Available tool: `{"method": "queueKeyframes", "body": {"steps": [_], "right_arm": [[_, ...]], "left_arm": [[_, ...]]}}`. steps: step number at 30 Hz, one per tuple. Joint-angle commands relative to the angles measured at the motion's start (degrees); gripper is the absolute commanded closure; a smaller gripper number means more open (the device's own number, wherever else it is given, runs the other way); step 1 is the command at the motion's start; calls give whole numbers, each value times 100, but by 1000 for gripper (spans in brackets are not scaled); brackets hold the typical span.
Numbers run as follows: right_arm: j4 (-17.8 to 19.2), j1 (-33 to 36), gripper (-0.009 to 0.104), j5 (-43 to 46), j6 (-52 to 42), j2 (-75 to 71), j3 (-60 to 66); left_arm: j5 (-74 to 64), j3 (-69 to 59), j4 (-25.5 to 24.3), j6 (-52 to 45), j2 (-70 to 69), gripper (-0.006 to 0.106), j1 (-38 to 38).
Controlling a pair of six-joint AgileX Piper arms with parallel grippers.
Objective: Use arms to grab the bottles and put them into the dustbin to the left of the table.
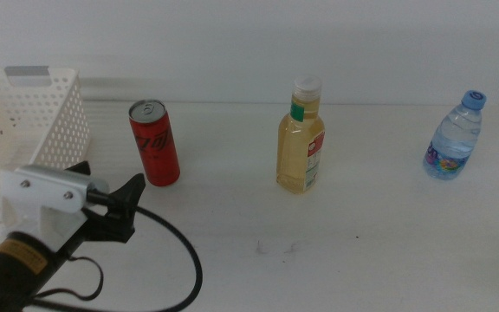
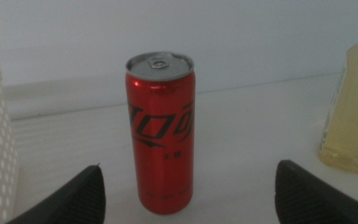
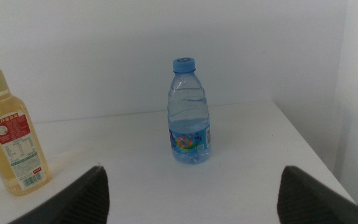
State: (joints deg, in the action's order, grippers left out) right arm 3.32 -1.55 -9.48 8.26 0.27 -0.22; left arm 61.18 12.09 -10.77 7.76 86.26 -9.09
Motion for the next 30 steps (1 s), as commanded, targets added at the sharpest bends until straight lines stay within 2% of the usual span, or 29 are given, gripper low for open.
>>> {"method": "queueKeyframes", "body": {"steps": [1, 11, 19, 23, 27, 30], "right_arm": [[59, -27, 8, 72, -32, -27, 22], [59, -27, 8, 72, -32, -27, 22], [59, -27, 8, 72, -32, -27, 22], [59, -27, 8, 72, -32, -27, 22], [59, -27, 8, 72, -32, -27, 22], [59, -27, 8, 72, -32, -27, 22]], "left_arm": [[61, 188, -38, 149, 181, 7, -11], [-137, 1026, -115, 303, 1041, 7, -44], [-18, 1644, 399, 251, 2134, 7, -350], [15, 2020, 427, 92, 2578, 7, -350], [-26, 2420, 737, 67, 2936, 7, -350], [-42, 2716, 763, 67, 3127, 7, -350]]}}
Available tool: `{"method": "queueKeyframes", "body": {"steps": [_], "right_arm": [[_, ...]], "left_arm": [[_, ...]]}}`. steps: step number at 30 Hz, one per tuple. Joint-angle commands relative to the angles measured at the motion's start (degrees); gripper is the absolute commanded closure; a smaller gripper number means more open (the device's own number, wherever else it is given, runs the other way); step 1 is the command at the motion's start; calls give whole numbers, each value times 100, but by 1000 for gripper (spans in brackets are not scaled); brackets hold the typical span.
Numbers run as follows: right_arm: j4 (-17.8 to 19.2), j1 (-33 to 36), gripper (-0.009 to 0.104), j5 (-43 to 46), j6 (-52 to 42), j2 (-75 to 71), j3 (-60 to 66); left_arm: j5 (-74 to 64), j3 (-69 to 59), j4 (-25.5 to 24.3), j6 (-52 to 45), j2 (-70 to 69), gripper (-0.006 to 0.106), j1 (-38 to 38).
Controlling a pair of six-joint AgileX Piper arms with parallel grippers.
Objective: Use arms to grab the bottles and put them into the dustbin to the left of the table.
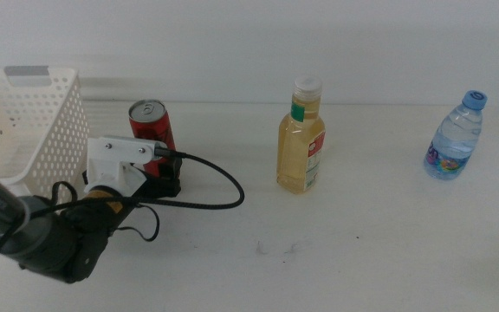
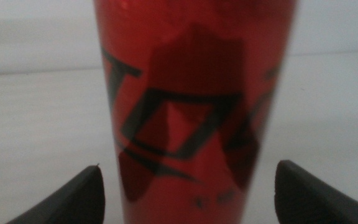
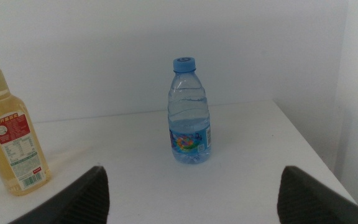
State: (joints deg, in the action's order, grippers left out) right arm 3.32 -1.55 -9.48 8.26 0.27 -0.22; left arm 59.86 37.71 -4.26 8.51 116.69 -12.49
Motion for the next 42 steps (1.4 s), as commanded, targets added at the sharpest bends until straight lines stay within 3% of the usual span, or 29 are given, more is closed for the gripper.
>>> {"method": "queueKeyframes", "body": {"steps": [1, 8, 11, 13, 16, 19, 21, 27, 30, 34, 39, 42], "right_arm": [[59, -27, 8, 72, -32, -27, 22], [59, -27, 8, 72, -32, -27, 22], [59, -27, 8, 72, -32, -27, 22], [59, -27, 8, 72, -32, -27, 22], [59, -27, 8, 72, -32, -27, 22], [59, -27, 8, 72, -32, -27, 22], [59, -27, 8, 72, -32, -27, 22], [59, -27, 8, 72, -32, -27, 22], [59, -27, 8, 72, -32, -27, 22], [59, -27, 8, 72, -32, -27, 22], [59, -27, 8, 72, -32, -27, 22], [59, -27, 8, 72, -32, -27, 22]], "left_arm": [[80, 227, 112, -8, 132, 7, -10], [-62, 676, 124, -8, 477, 7, -10], [-165, 739, 124, -8, 531, 14, -10], [-180, 727, 87, -8, 443, 30, -10], [-620, 542, -186, -8, -42, 63, -10], [-2567, 421, -1027, 150, -857, 91, -19], [-3918, 421, -1191, 509, -1398, 102, -97], [-6908, 856, -453, 1000, -3110, 102, -361], [-8976, 1867, -590, 884, -3557, 102, -255], [-10303, 3252, -892, 11, -3244, 102, 567], [-11794, 4836, 102, -1416, -2065, 102, 1966], [-11872, 5276, 282, -1753, -1525, 102, 2325]]}}
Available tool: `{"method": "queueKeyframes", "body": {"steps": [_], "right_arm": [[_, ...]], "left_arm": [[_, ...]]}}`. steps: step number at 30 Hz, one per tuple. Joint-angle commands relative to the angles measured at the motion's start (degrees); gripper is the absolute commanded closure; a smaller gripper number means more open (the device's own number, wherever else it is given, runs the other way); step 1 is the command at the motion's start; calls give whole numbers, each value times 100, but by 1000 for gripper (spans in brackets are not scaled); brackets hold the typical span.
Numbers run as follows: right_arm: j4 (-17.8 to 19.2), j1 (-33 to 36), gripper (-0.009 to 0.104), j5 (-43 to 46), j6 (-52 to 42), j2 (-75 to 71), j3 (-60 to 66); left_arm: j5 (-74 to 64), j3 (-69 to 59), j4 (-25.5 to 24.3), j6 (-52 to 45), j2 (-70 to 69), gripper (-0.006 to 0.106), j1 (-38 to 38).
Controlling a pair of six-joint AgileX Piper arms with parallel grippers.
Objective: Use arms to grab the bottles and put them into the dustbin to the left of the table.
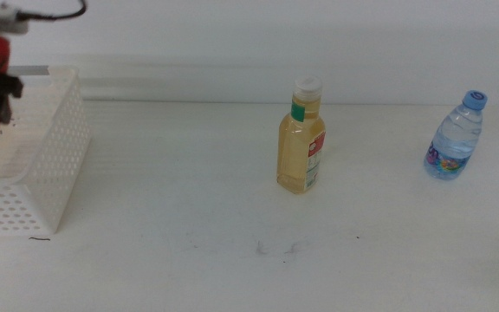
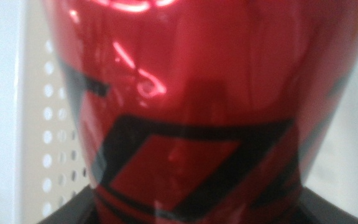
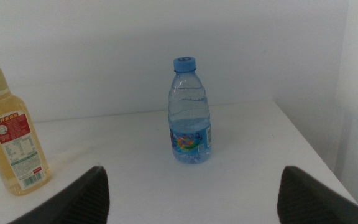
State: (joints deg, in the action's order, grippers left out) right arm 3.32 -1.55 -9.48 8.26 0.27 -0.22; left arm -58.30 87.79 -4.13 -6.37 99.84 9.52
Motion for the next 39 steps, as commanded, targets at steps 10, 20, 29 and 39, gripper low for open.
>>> {"method": "queueKeyframes", "body": {"steps": [10, 20, 29, 39], "right_arm": [[59, -27, 8, 72, -32, -27, 22], [59, -27, 8, 72, -32, -27, 22], [59, -27, 8, 72, -32, -27, 22], [59, -27, 8, 72, -32, -27, 22]], "left_arm": [[524, 325, -75, -114, 1396, 101, 263], [652, 325, 29, -114, 1609, 22, 263], [741, -651, 982, -112, -610, 7, -11], [5460, -3868, 458, 386, -2910, 7, -3309]]}}
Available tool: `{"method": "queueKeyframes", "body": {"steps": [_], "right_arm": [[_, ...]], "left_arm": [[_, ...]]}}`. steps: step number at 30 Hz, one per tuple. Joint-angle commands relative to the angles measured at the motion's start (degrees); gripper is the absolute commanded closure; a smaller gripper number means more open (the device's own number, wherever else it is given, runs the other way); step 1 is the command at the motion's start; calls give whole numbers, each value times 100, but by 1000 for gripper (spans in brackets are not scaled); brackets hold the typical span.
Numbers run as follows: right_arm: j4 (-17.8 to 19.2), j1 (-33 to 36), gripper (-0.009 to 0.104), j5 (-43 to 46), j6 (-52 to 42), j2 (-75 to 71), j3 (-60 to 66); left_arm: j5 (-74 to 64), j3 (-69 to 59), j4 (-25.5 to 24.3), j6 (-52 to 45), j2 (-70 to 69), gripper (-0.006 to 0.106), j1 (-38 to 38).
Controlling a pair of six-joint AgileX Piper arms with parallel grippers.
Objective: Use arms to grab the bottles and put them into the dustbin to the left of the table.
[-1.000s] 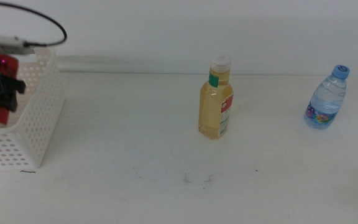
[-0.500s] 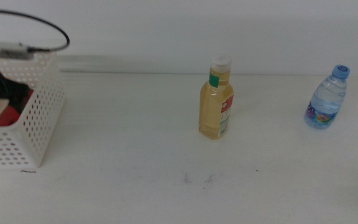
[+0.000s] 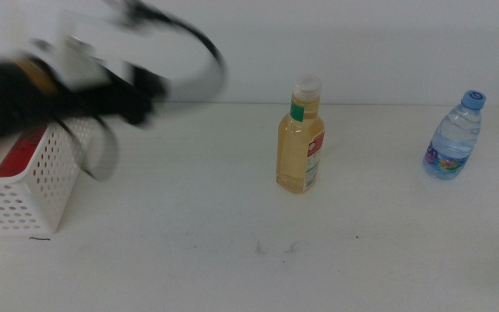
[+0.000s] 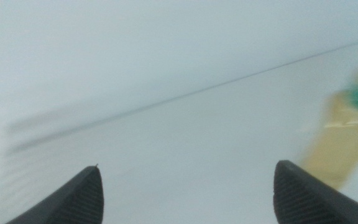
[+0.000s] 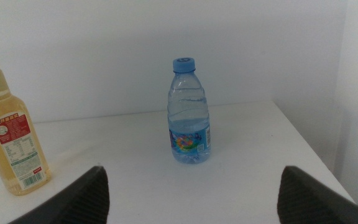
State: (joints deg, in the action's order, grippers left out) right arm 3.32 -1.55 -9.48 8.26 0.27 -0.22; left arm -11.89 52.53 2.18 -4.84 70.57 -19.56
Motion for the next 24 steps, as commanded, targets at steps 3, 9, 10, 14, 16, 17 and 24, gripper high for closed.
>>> {"method": "queueKeyframes", "body": {"steps": [3, 9, 10, 14, 16, 17, 24], "right_arm": [[59, -27, 8, 72, -32, -27, 22], [59, -27, 8, 72, -32, -27, 22], [59, -27, 8, 72, -32, -27, 22], [59, -27, 8, 72, -32, -27, 22], [59, -27, 8, 72, -32, -27, 22], [59, -27, 8, 72, -32, -27, 22], [59, -27, 8, 72, -32, -27, 22]], "left_arm": [[2552, -1096, 83, 195, 432, 7, -1112], [4894, -1507, 602, 234, 2255, 7, -1826], [5360, -1483, 519, 266, 2575, 7, -1864], [6560, -1231, 274, 817, 3604, 7, -1898], [6720, -1017, 137, 841, 3878, 7, -1898], [6662, -878, 77, 841, 3973, 7, -1898], [6047, -234, -381, 841, 4220, 7, -1898]]}}
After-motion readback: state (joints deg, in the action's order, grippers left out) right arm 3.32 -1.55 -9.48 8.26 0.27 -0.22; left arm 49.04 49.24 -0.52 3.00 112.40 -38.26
